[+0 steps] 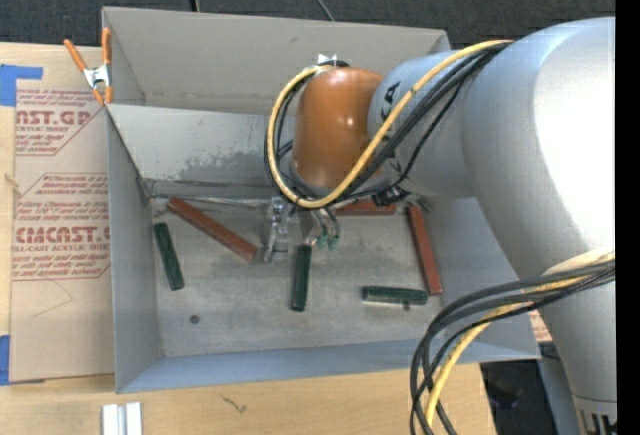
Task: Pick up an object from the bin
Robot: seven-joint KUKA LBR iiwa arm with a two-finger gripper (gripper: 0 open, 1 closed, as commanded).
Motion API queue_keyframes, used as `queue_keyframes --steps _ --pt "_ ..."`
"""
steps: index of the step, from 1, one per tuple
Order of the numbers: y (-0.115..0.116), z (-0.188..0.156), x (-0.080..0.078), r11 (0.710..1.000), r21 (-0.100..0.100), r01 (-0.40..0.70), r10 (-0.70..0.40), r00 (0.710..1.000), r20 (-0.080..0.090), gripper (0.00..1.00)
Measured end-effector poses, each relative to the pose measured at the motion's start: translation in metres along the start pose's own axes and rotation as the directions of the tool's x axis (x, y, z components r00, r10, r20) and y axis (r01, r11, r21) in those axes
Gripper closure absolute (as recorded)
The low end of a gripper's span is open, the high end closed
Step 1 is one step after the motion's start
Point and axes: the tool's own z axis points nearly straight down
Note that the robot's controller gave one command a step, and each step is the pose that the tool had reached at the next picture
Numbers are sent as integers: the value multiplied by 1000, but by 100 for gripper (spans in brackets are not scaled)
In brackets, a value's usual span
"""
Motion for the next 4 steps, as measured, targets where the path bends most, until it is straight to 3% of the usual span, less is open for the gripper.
queue_keyframes --steps 1,2,3,4 --pt "0 0 0 1000 0 0 0 1000 0 0" --pt "0 0 0 1000 0 0 0 1000 0 0" --pt "-51 1 19 998 -1 -66 66 998 -1 0" --pt "-58 -13 35 996 0 -87 87 996 -2 100"
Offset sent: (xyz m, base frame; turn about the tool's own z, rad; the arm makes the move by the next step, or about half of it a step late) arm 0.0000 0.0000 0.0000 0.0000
